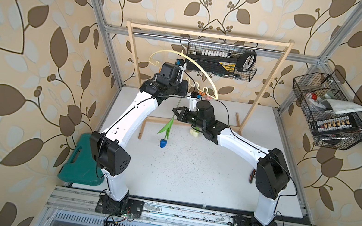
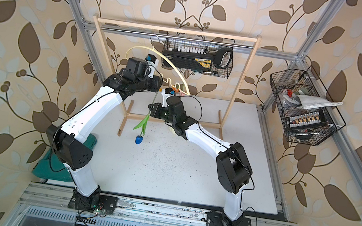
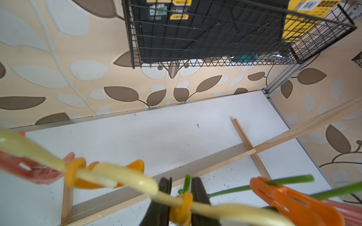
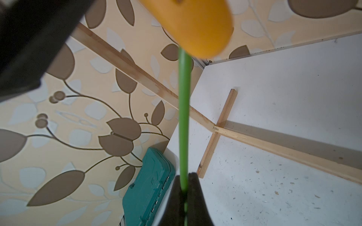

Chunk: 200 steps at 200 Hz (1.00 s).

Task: Dry the flowers on a clothes hanger
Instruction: Clamp the flower onto the hanger.

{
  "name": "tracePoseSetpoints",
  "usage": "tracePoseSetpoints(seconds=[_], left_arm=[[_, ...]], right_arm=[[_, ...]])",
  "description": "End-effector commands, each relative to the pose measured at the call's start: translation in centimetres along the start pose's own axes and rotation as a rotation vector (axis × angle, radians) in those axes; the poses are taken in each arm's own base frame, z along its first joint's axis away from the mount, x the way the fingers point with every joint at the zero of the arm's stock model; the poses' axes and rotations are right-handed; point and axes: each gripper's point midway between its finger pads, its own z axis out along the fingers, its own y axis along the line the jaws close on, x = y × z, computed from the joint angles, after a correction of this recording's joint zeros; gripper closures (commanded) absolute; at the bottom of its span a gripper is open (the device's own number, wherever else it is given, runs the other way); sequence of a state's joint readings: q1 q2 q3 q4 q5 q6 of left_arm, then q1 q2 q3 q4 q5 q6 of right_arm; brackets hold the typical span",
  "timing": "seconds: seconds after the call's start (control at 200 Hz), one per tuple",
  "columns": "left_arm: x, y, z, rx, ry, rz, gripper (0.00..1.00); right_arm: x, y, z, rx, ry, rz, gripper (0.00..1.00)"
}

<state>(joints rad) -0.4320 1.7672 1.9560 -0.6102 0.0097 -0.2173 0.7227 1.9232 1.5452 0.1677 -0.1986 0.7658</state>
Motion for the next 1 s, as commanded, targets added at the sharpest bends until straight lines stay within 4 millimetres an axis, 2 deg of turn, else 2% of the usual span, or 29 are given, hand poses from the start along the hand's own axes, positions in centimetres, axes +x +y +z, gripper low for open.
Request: tracePoseSetpoints(seconds=[0.0,0.295,0.395,0.465,0.54,0.775,0.895,0.935,0.995], left_arm=[[-2.0,-0.6,-1.1,0.025,-0.062,0.005,0.83],[-2.2,-0.6,-1.2,0.023,-0.067,0.006,0.81],[-2.0,-0.6,-1.2,0.018,-0.063,0.004,0.75],[-2.1,-0.5,-1.2,0.016,-0.065,0.004,0.60],[-2.1,-0.5,-1.2,0.017,-0.066,0.004,0.52],[-2.4,-0.6,-1.5,0.019,-0.073,0.000,0.37],[-2.5,-0.6,-1.7,0.018,-0.077,-0.001,0.31],[-2.5,-0.6,-1.7,0.018,-0.078,-0.002,0.30],[-2.6,-0.7,-1.8,0.020,-0.079,-0.004,0.29]], right_arm=[[-2.9,2.5,-1.4,-0.039,-0.065,-0.031,1.00],[-2.8,2.4,-1.4,-0.040,-0.061,-0.027,1.00],[-3.0,2.6,-1.4,-0.043,-0.062,-0.029,1.00],[-2.9,2.6,-1.4,-0.042,-0.059,-0.030,1.00],[-3.0,2.8,-1.4,-0.047,-0.059,-0.031,1.00],[-2.8,2.6,-1.4,-0.040,-0.049,-0.039,1.00],[-2.3,2.3,-1.3,-0.037,-0.031,-0.045,0.53],[-2.1,2.2,-1.3,-0.036,-0.026,-0.045,0.44],[-1.7,1.9,-1.4,-0.033,-0.017,-0.043,0.39]])
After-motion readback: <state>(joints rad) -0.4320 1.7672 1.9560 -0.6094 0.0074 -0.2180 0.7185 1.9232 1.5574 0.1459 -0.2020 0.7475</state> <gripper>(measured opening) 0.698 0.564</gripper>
